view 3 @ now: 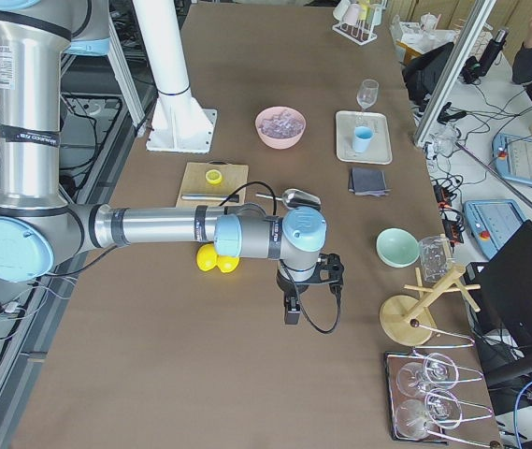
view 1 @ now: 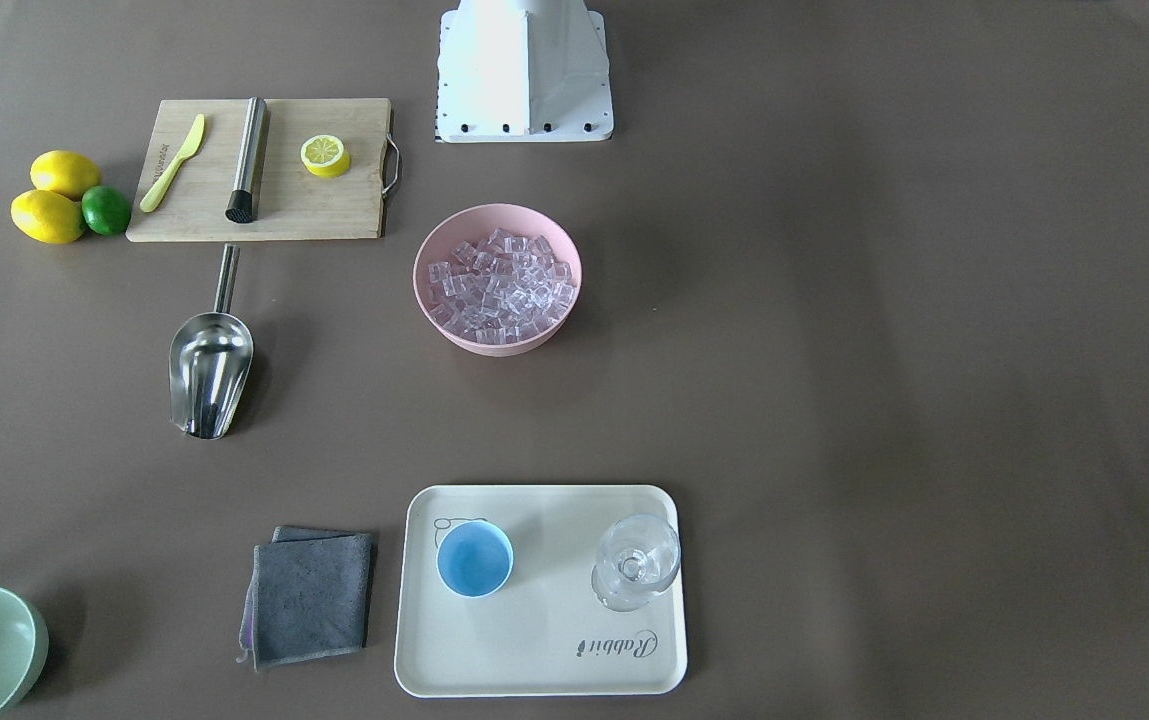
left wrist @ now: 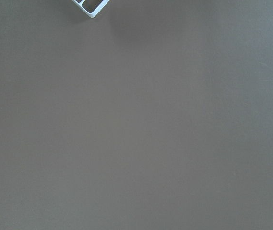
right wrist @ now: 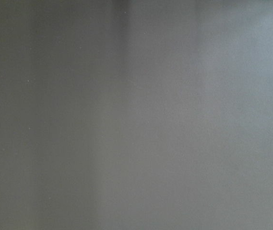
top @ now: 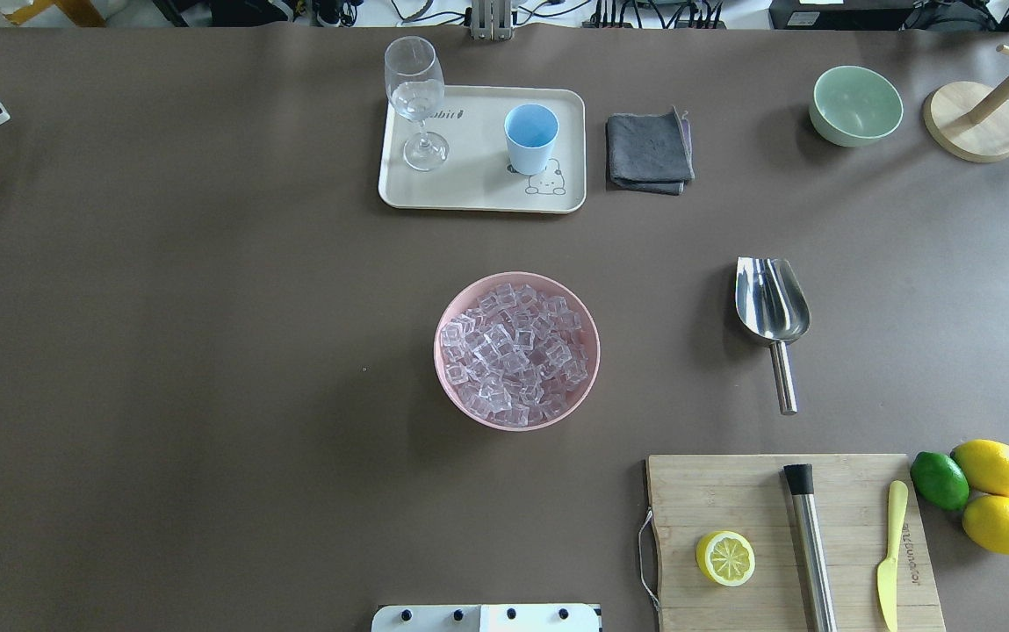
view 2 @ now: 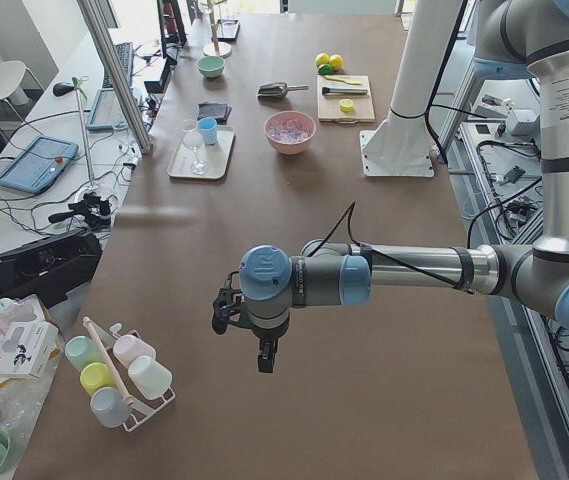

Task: Put ice in cup with scoop

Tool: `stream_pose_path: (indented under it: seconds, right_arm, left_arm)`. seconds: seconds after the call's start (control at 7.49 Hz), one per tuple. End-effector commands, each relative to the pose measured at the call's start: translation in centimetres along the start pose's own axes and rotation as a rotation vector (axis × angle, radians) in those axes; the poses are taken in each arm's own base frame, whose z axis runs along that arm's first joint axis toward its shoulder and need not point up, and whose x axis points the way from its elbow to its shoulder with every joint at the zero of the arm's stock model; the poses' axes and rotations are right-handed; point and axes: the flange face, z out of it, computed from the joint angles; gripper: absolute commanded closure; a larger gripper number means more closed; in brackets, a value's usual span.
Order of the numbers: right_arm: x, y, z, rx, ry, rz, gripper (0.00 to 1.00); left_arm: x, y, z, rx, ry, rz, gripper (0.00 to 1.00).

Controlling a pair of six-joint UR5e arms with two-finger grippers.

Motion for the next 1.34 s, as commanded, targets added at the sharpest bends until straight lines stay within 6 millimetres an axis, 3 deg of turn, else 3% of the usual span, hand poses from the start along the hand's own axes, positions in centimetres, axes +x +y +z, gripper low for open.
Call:
stream_pose_path:
  seconds: [0.0, 0.4, 0.67, 0.93, 1.2]
  right_arm:
    - [-0.3, -0.4, -0.4, 0.009, 0.005, -0.006, 0.00]
    - [-1.1, -1.0, -1.4, 0.030, 0.003, -0.024, 0.00]
    - [-3.2, -1.1, -3.4, 0.071, -0.005, -0.028, 0.01]
    - [-10.0, -1.8, -3.1, 0.061, -0.017, 0.010, 0.01]
    - [-19.4, -1.9, -2.5, 0.038, -0.051, 0.058, 0.01]
  left_arm:
    - [0.4, 0.1, -0.6, 0.013, -0.002, 0.007, 0.01]
    - [0.9, 0.0, -1.0, 0.019, 0.003, 0.013, 0.01]
    - [2.0, -0.5, -1.6, 0.031, 0.004, 0.038, 0.01]
    - [4.2, -1.4, -1.2, 0.036, 0.077, 0.081, 0.01]
    - [8.4, -4.7, -1.3, 0.037, 0.110, 0.149, 0.01]
